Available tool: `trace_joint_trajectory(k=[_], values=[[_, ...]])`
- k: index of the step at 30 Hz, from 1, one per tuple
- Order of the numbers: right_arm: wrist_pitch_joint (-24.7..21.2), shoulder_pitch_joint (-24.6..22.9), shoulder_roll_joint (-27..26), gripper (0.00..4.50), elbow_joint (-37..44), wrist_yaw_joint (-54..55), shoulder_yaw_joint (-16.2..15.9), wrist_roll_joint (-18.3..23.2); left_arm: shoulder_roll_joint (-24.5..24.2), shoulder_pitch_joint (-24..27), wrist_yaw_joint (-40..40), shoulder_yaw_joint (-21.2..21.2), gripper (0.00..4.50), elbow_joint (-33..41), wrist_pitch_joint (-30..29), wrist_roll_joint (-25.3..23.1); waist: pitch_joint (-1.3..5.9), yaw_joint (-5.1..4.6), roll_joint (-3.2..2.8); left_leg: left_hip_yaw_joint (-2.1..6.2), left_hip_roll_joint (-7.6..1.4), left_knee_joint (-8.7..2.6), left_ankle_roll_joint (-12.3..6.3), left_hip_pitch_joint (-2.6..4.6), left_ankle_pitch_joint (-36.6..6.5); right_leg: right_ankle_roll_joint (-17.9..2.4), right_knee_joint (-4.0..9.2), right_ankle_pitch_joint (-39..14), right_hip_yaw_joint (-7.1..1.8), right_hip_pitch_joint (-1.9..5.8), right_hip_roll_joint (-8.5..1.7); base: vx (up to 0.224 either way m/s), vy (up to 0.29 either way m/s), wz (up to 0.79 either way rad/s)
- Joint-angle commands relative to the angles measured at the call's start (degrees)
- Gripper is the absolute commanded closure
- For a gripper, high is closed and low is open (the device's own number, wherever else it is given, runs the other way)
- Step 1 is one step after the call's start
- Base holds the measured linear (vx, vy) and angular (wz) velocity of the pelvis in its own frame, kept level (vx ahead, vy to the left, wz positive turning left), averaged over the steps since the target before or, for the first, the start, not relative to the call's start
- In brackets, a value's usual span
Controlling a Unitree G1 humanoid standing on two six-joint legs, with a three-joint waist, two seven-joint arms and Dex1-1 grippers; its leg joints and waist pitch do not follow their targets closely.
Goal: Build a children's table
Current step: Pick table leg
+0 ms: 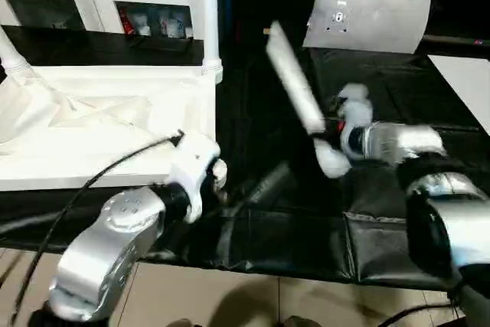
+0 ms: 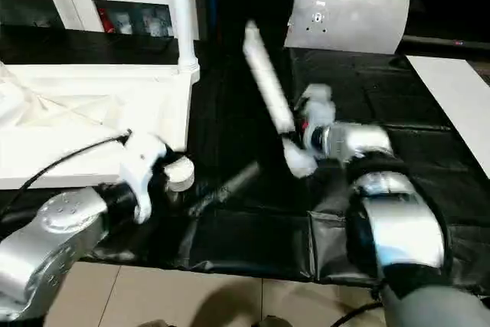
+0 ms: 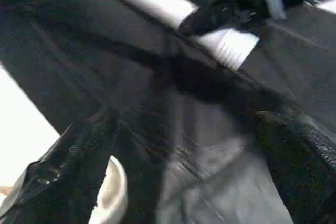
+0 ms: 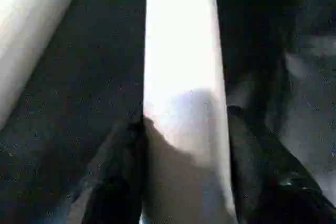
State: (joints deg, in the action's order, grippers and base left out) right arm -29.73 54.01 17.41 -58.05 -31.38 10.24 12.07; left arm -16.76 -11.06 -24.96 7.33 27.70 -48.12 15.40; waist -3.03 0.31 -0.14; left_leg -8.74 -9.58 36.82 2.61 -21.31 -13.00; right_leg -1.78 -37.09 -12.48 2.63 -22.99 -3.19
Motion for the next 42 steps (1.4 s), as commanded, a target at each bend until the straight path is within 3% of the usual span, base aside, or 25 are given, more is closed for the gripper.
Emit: trace_joint_trajectory(k=[1, 3, 5, 6, 7, 9, 12, 13, 15, 16, 21, 26, 34, 39, 40, 41, 42], values=[[4.7, -2.2, -1.4, 2.61, 7.9, -3.0, 3.7, 4.8, 1.8, -1.2, 2.1, -2.4, 0.00, -1.0, 0.4, 0.9, 3.91, 0.36, 0.60, 0.01, -2.84, -3.86, -4.95, -0.08, -0.7, -15.6, 3.79, 1.5, -2.63, 3.86, -4.25, 0.000, 0.000, 0.00], [3.5, -4.4, -2.3, 2.61, 12.6, -5.2, 5.8, 8.0, 3.0, -2.0, 2.7, -3.7, 0.00, -1.5, 1.2, 1.7, 3.89, 0.37, 0.56, 0.04, -2.73, -3.89, -5.76, -0.09, -0.7, -15.6, 4.01, 1.0, -2.57, 3.83, -4.14, 0.000, 0.000, 0.00], [-2.8, -11.0, -4.6, 2.61, 25.7, -12.2, 10.4, 18.0, 7.8, -5.9, 3.5, -8.9, 0.00, -3.2, 4.0, 7.0, 4.01, 0.54, 0.41, 0.19, -2.91, -3.93, -6.35, 0.02, -0.4, -15.6, 3.96, 1.6, -2.61, 3.96, -4.13, 0.000, 0.000, 0.00], [-2.8, -11.0, -4.6, 2.61, 25.7, -12.2, 10.4, 18.0, 7.8, -5.9, 3.5, -8.9, 0.00, -3.2, 4.0, 7.0, 3.94, 0.77, 0.35, 0.08, -2.87, -3.96, -6.65, 0.17, -0.4, -15.5, 4.22, 1.8, -2.63, 3.87, -4.06, 0.000, 0.000, 0.00], [-5.5, -15.1, -5.7, 2.61, 32.7, -15.2, 10.9, 23.0, 9.8, -8.6, 2.9, -11.4, 0.00, -3.7, 3.8, 10.9, 3.87, 0.93, 0.42, 0.18, -2.87, -4.11, -6.86, 0.12, -0.1, -15.5, 4.18, 2.0, -2.60, 3.92, -4.03, 0.000, 0.000, 0.00], [-7.6, -18.5, -6.6, 2.61, 38.5, -16.6, 10.9, 27.1, 10.8, -10.8, 1.4, -12.4, 0.00, -4.0, 2.8, 13.9, 3.94, 1.50, 0.46, 0.30, -3.10, -4.17, -6.76, 0.31, -0.4, -15.4, 4.18, 0.8, -2.52, 3.73, -4.20, 0.000, 0.000, 0.00], [-9.5, -21.3, -7.5, 2.62, 43.9, -17.5, 11.0, 31.1, 12.1, -13.5, 0.4, -13.4, 0.00, -4.7, 2.1, 16.6, 3.57, 1.71, 0.51, 0.17, -2.92, -4.41, -5.38, 0.32, -1.8, -14.1, 4.82, -3.9, -2.55, 3.50, -4.13, 0.000, 0.000, 0.00], [-9.9, -23.0, -8.0, 2.62, 46.7, -18.3, 10.4, 32.4, 14.0, -15.8, 0.4, -14.8, 0.00, -5.9, 1.2, 20.1, 3.58, 1.71, 0.57, 0.19, -2.91, -4.43, -4.47, 0.24, -2.1, -13.5, 4.85, -5.4, -2.61, 3.56, -4.22, 0.000, 0.000, 0.00], [-9.9, -23.1, -8.0, 2.62, 46.8, -18.3, 10.4, 32.4, 14.1, -15.9, 0.4, -14.9, 0.00, -5.9, 1.1, 20.2, 3.49, 1.79, 0.47, 0.10, -2.72, -4.39, -3.63, 0.29, -2.8, -13.0, 5.13, -6.9, -2.62, 3.46, -4.15, 0.000, 0.000, 0.00], [-11.3, -25.2, -8.6, 2.62, 50.7, -18.9, 9.7, 33.5, 16.0, -18.2, 0.5, -16.1, 0.00, -7.2, 0.1, 23.8, 3.32, 1.73, 0.05, 0.16, -2.57, -4.48, -2.79, 0.21, -3.6, -12.1, 5.36, -9.0, -2.69, 3.45, -4.13, 0.000, 0.000, 0.00], [-14.1, -28.0, -8.4, 2.62, 57.0, -18.8, 8.0, 36.6, 16.9, -20.4, 0.2, -16.7, 0.00, -8.5, -1.9, 28.3, 3.46, 1.66, 0.24, 0.40, -2.55, -4.65, -2.35, 0.08, -3.1, -10.9, 5.52, -8.7, -2.60, 3.54, -3.99, 0.000, 0.000, 0.00], [-16.3, -29.5, -7.8, 2.62, 60.4, -20.2, 7.1, 39.8, 16.6, -22.9, -0.6, -16.6, 0.00, -11.0, -3.3, 30.4, 3.21, 1.72, 0.54, 0.31, -2.40, -4.75, -2.01, 0.11, -4.1, -9.2, 6.08, -12.8, -2.64, 3.38, -3.94, 0.000, 0.000, 0.00], [-19.9, -31.4, -6.3, 2.62, 61.9, -23.7, 4.6, 42.6, 16.7, -24.8, -5.2, -17.5, 0.00, -18.1, -3.6, 35.0, 3.45, 1.90, 0.66, 0.35, -2.52, -4.82, -2.40, 0.10, -1.7, -9.5, 5.96, -9.8, -2.58, 3.42, -4.05, 0.000, 0.000, 0.00], [-19.2, -32.0, -5.4, 2.62, 62.1, -23.8, 2.7, 41.2, 14.2, -24.0, -9.8, -15.1, 0.39, -18.9, -3.7, 34.7, 3.70, 1.98, 0.50, 0.35, -2.76, -4.92, -3.27, 0.14, 0.7, -11.4, 5.34, -3.8, -2.58, 3.58, -4.34, 0.000, 0.000, 0.00], [-16.6, -31.9, -5.2, 2.62, 62.0, -22.6, 1.4, 38.0, 13.1, -23.9, -10.0, -13.9, 0.39, -18.5, -2.4, 33.2, 3.66, 2.00, 0.16, 0.36, -2.76, -4.94, -3.13, 0.12, 0.5, -11.7, 5.37, -3.6, -2.56, 3.60, -4.34, 0.000, 0.000, 0.00], [-15.8, -31.9, -5.2, 2.62, 62.0, -22.2, 1.1, 37.1, 13.0, -23.9, -10.0, -13.7, 0.57, -18.3, -2.1, 32.8, 3.67, 2.04, 0.28, 0.43, -2.92, -4.99, -2.86, 0.07, 0.3, -11.6, 5.35, -3.8, -2.53, 3.57, -4.43, 0.000, 0.000, 0.00], [-11.2, -31.6, -5.8, 2.62, 61.5, -19.5, -0.3, 32.3, 12.0, -23.6, -9.2, -12.1, 0.69, -17.5, 0.0, 30.1, 3.60, 2.02, 0.47, 0.41, -2.97, -5.06, -2.44, 0.12, -0.1, -11.2, 5.45, -4.4, -2.56, 3.56, -4.48, 0.000, 0.000, 0.00]])
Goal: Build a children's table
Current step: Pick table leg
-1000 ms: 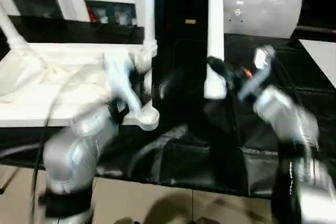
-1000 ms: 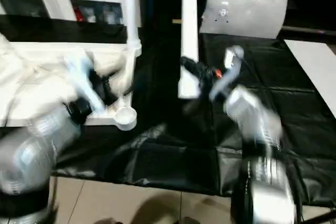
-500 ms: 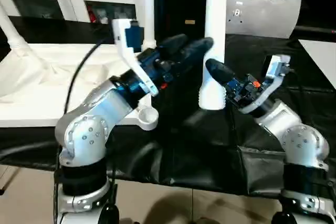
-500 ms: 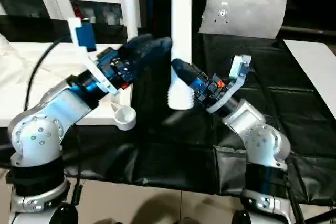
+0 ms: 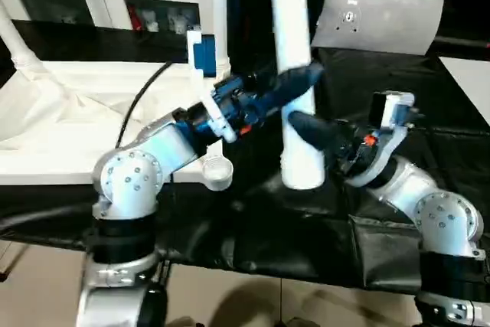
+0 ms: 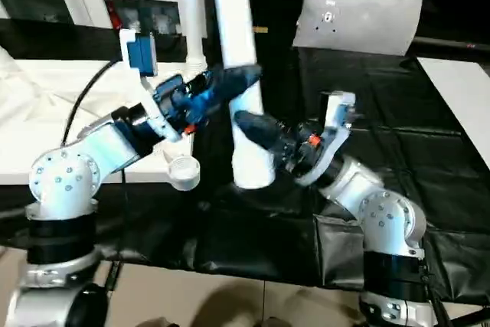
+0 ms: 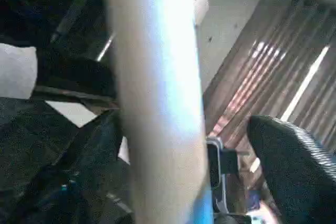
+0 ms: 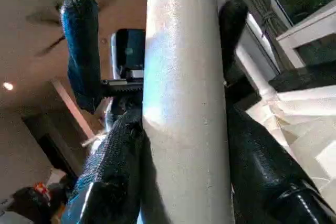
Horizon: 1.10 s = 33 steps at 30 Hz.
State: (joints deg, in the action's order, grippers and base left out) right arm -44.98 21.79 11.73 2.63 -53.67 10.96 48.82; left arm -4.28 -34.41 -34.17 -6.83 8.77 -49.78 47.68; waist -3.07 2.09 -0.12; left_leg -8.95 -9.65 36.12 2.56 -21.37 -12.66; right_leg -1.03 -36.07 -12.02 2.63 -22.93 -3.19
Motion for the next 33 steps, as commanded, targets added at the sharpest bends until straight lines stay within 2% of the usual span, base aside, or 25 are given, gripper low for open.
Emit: trace_joint_trajectory(k=[1, 2, 3, 11, 14, 17, 21, 23, 33], values=[[5.7, 0.7, -0.6, 2.62, 0.6, 4.1, -1.4, -6.1, -0.8, -0.1, 0.5, 2.8, 0.69, 1.8, 2.5, -3.4, 3.54, 0.11, 0.40, 0.55, -2.87, -4.42, -1.84, 0.21, -0.9, -11.5, 4.53, -5.9, -2.65, 3.51, -4.51, 0.000, 0.000, 0.00], [6.7, 0.9, -1.0, 2.62, 0.3, 5.2, -1.7, -7.0, -1.0, 0.1, 1.1, 3.5, 0.77, 1.9, 3.2, -4.6, 3.53, 0.09, 0.62, 0.55, -2.91, -4.48, -1.69, 0.26, -1.3, -11.3, 4.59, -6.5, -2.65, 3.48, -4.53, 0.000, 0.000, 0.00], [8.0, 1.0, -2.0, 2.62, 0.2, 6.1, -2.4, -7.6, -0.5, 0.4, 2.3, 4.2, 0.89, 2.2, 4.4, -6.2, 3.49, 0.06, 0.47, 0.55, -2.88, -4.55, -1.33, 0.28, -1.9, -11.2, 4.55, -7.3, -2.70, 3.52, -4.56, 0.000, 0.000, 0.00], [13.7, 0.8, -4.1, 2.62, -1.0, 7.3, -5.6, -12.0, -0.2, 1.3, 4.7, 6.7, 1.47, 3.9, 9.2, -11.2, 3.39, -0.07, 0.50, 0.52, -2.93, -4.72, -1.38, 0.10, -2.9, -11.2, 4.61, -6.7, -2.82, 3.50, -4.45, 0.000, 0.000, 0.00], [16.1, 0.1, -4.2, 2.62, -1.8, 7.7, -7.8, -14.8, -1.3, 1.3, 4.7, 9.3, 1.64, 4.3, 12.3, -15.0, 3.38, -0.09, 0.48, 0.56, -2.91, -4.77, -1.51, 0.12, -2.9, -10.9, 4.59, -6.7, -2.82, 3.48, -4.41, 0.000, 0.000, 0.00], [17.1, -0.1, -4.5, 2.62, -2.1, 8.6, -8.4, -15.9, -2.2, 1.2, 4.4, 10.8, 1.90, 4.3, 13.2, -16.9, 3.39, -0.17, 0.39, 0.55, -2.91, -4.80, -1.41, 0.22, -3.1, -10.7, 4.62, -6.6, -2.85, 3.45, -4.37, 0.000, 0.000, 0.00], [18.3, -0.1, -4.7, 2.62, -2.5, 9.2, -8.7, -16.9, -2.3, 1.3, 4.3, 11.3, 2.11, 4.5, 13.5, -17.5, 3.45, -0.20, 0.23, 0.55, -2.89, -4.77, -1.20, 0.18, -2.9, -11.7, 4.36, -4.7, -2.84, 3.50, -4.36, 0.000, 0.000, 0.00], [19.1, -0.3, -4.6, 2.62, -2.7, 9.0, -9.3, -17.6, -2.4, 1.6, 4.3, 11.5, 2.36, 4.7, 13.9, -17.7, 3.47, -0.21, 0.07, 0.58, -2.95, -4.78, -1.14, 0.23, -3.4, -12.1, 4.33, -4.1, -2.83, 3.53, -4.35, 0.000, 0.000, 0.00], [22.3, -0.5, -3.8, 2.62, -3.4, 9.2, -11.1, -20.6, -3.7, 2.0, 3.9, 11.8, 2.59, 3.1, 15.8, -20.1, 3.44, -0.32, -0.02, 0.57, -2.95, -4.82, -0.90, 0.31, -4.2, -12.2, 4.33, -4.4, -2.86, 3.52, -4.31, 0.000, 0.000, 0.00]])
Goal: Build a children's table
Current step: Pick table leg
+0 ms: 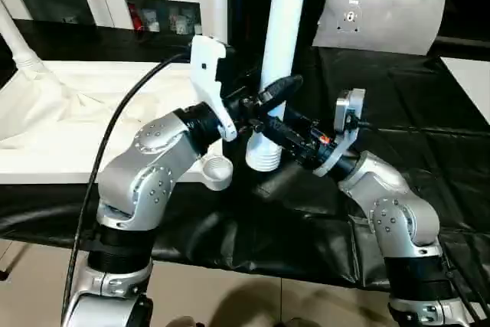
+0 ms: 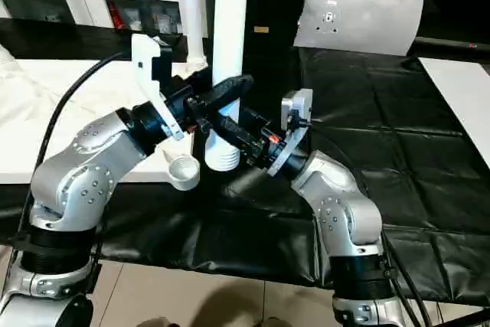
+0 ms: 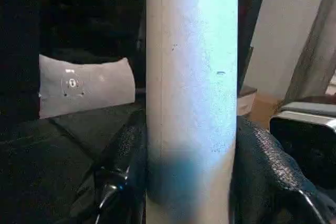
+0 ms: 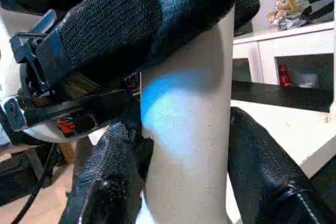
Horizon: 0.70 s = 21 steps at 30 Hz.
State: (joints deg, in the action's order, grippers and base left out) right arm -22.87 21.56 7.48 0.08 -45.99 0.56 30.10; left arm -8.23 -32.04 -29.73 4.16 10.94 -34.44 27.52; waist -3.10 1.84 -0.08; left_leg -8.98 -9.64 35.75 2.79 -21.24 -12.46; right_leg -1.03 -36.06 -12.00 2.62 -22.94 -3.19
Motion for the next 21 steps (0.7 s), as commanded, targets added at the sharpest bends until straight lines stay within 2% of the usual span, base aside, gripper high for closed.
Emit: trace_joint_trajectory(k=[1, 4, 6, 7, 9, 13, 17, 19, 21], values=[[0.3, -0.2, 0.5, 2.62, -0.9, 1.5, -0.9, -2.0, 0.7, -0.4, 0.1, 0.3, 2.59, 0.7, 0.3, 0.4, 3.50, -0.09, -0.03, 0.59, -2.93, -4.42, -1.12, 0.13, -4.2, -12.3, 4.26, -3.9, -2.89, 3.60, -4.33, 0.000, 0.000, 0.00], [0.5, -0.2, 0.4, 2.63, -0.8, 1.6, -0.9, -2.1, 0.8, -0.4, 0.3, 0.1, 2.59, 0.6, 0.4, 0.6, 3.58, -0.07, -0.03, 0.60, -2.92, -4.35, -1.42, 0.11, -3.4, -12.7, 4.12, -2.4, -2.87, 3.67, -4.30, 0.000, 0.000, 0.00], [1.2, 0.2, 1.0, 2.63, -0.9, 2.5, -1.4, -3.6, 1.4, -0.8, 2.5, -1.4, 2.60, -0.4, 0.1, 1.0, 3.57, -0.07, -0.03, 0.58, -2.94, -4.35, -1.45, 0.14, -3.3, -12.8, 4.06, -2.0, -2.84, 3.61, -4.27, 0.000, 0.000, 0.00], [0.5, 0.7, 1.3, 2.63, -1.3, 3.6, -1.6, -4.2, 2.8, -1.5, 5.3, -4.1, 2.60, -1.9, -1.0, 2.2, 3.55, -0.11, 0.04, 0.53, -2.84, -4.30, -1.32, 0.13, -3.5, -13.0, 4.13, -2.2, -2.87, 3.73, -4.26, 0.000, 0.000, 0.00], [0.4, 1.0, 2.0, 2.63, -1.3, 3.6, -2.1, -5.1, 3.4, -2.0, 6.7, -5.9, 2.60, -3.2, -1.3, 2.6, 3.58, -0.06, 0.07, 0.51, -2.71, -4.26, -1.16, 0.14, -3.7, -13.1, 4.21, -2.8, -2.83, 3.75, -4.19, 0.000, 0.000, 0.00], [-1.4, 1.9, 3.2, 2.63, 0.0, 4.4, -3.0, -6.2, 1.5, -2.4, 6.2, -6.1, 2.60, -5.2, -1.9, 1.0, 3.54, -0.05, 0.05, 0.54, -2.77, -4.31, -1.46, 0.21, -4.1, -12.3, 4.36, -4.2, -2.88, 3.60, -4.20, 0.000, 0.000, 0.00], [-2.7, 2.6, 3.6, 2.63, 0.4, 5.1, -3.3, -6.4, 1.2, -2.8, 6.3, -6.4, 2.60, -5.9, -2.1, 0.9, 3.59, -0.06, 0.07, 0.57, -2.78, -4.29, -1.46, 0.23, -3.7, -12.5, 4.22, -3.5, -2.88, 3.67, -4.22, 0.000, 0.000, 0.00], [-3.9, 3.6, 4.2, 2.07, 0.2, 5.8, -3.6, -6.7, 1.2, -3.5, 6.3, -6.6, 2.60, -6.3, -2.0, 1.4, 3.58, -0.07, 0.08, 0.55, -2.77, -4.26, -1.54, 0.20, -3.4, -12.7, 4.16, -2.9, -2.88, 3.68, -4.20, 0.000, 0.000, 0.00], [-5.9, 4.4, 5.0, 1.81, 0.3, 6.0, -4.0, -6.5, 1.0, -3.7, 5.8, -6.4, 2.60, -6.4, -2.0, 1.7, 3.57, -0.07, 0.09, 0.54, -2.71, -4.21, -1.47, 0.21, -3.2, -12.7, 4.16, -2.6, -2.86, 3.73, -4.11, 0.000, 0.000, 0.00]])
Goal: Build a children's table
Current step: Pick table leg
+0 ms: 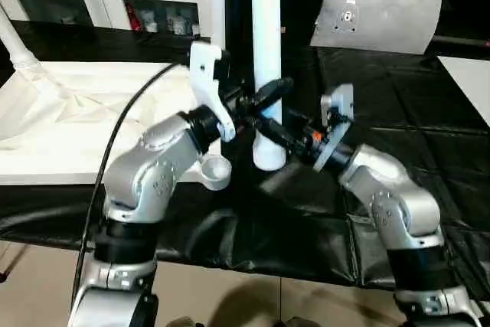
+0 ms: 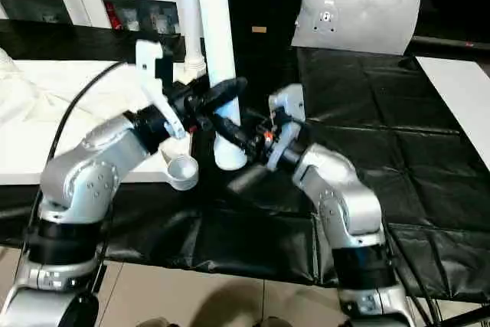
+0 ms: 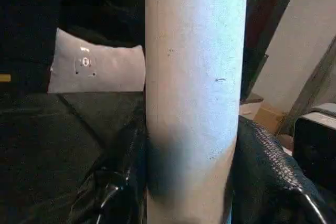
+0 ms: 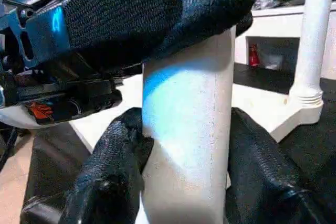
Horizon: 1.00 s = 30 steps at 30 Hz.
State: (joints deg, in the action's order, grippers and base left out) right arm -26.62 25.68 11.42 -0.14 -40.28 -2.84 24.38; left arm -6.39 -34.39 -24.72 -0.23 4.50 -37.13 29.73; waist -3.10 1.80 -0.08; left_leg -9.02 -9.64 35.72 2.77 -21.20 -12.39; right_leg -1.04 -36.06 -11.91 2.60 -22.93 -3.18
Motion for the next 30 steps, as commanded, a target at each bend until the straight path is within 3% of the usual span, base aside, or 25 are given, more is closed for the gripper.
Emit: trace_joint_trajectory(k=[1, 9, 14, 22, 28, 30], values=[[-2.2, 0.3, 1.1, 1.81, 0.6, 0.3, -0.6, -0.8, -0.9, -1.4, 0.8, -2.0, 2.60, 0.0, 0.7, -0.5, 3.58, -0.01, 0.13, 0.56, -2.64, -4.17, -1.49, 0.07, -3.2, -12.6, 4.19, -2.7, -2.88, 3.85, -4.19, 0.000, 0.000, 0.00], [-8.0, 1.8, 3.6, 1.09, 2.0, 0.7, -0.9, -0.3, -2.5, -1.7, -2.9, -0.6, 2.60, 0.4, 0.5, 0.5, 3.61, 0.09, 0.06, 0.53, -2.76, -4.17, -1.32, 0.28, -3.3, -13.0, 4.13, -2.9, -2.89, 3.71, -4.18, 0.000, 0.000, 0.00], [-12.5, 3.4, 5.7, 0.73, 2.3, 0.3, -1.0, 0.6, -5.1, -1.3, -7.7, 2.7, 2.62, 1.9, -0.4, 0.1, 3.65, 0.12, -0.15, 0.54, -2.78, -4.17, -1.13, 0.35, -2.8, -12.9, 3.96, -2.1, -2.89, 3.65, -4.15, 0.000, 0.000, 0.00], [-17.2, 5.1, 6.7, 0.73, 1.9, -1.3, -1.8, 2.2, -7.1, -1.9, -11.4, 6.4, 2.62, 1.9, 1.6, -2.3, 3.69, 0.10, -0.19, 0.53, -2.88, -4.18, -0.60, 0.37, -3.0, -13.5, 3.88, -1.5, -2.95, 3.76, -4.26, 0.000, 0.000, 0.00], [-17.3, 6.0, 6.2, 0.73, 1.2, -1.1, -1.3, 2.6, -7.2, -1.9, -12.0, 7.0, 2.62, 2.1, 1.6, -2.1, 3.66, 0.03, -0.12, 0.48, -2.84, -4.17, -0.17, 0.36, -3.4, -13.6, 3.89, -2.1, -2.94, 3.79, -4.25, 0.000, 0.000, 0.00], [-17.4, 6.1, 6.2, 0.99, 1.2, -1.2, -1.3, 2.6, -7.2, -1.9, -12.1, 7.0, 2.62, 2.1, 1.6, -2.2, 3.63, 0.05, -0.10, 0.44, -2.79, -4.15, -0.17, 0.34, -3.5, -13.6, 3.96, -2.3, -2.97, 3.78, -4.21, 0.000, 0.000, 0.00]])
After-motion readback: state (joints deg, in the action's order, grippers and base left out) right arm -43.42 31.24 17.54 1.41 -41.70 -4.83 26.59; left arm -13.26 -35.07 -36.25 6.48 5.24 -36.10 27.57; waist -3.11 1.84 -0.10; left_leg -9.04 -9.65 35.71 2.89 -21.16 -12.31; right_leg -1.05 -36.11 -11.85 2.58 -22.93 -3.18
